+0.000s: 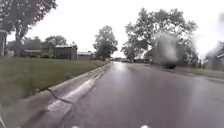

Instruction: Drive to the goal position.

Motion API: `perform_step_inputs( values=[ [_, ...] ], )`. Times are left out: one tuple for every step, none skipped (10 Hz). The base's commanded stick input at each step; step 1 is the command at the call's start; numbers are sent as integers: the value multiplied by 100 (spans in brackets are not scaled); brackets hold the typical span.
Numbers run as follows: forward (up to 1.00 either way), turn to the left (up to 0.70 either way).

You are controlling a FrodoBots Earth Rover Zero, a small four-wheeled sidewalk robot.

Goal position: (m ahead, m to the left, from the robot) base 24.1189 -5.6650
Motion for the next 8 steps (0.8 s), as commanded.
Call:
perform_step_inputs(
  values=[
    [50, 0],
    [50, 0],
    [50, 0],
    [50, 0],
    [50, 0],
    [50, 0],
    [50, 0],
    [50, 0]
  ],
)
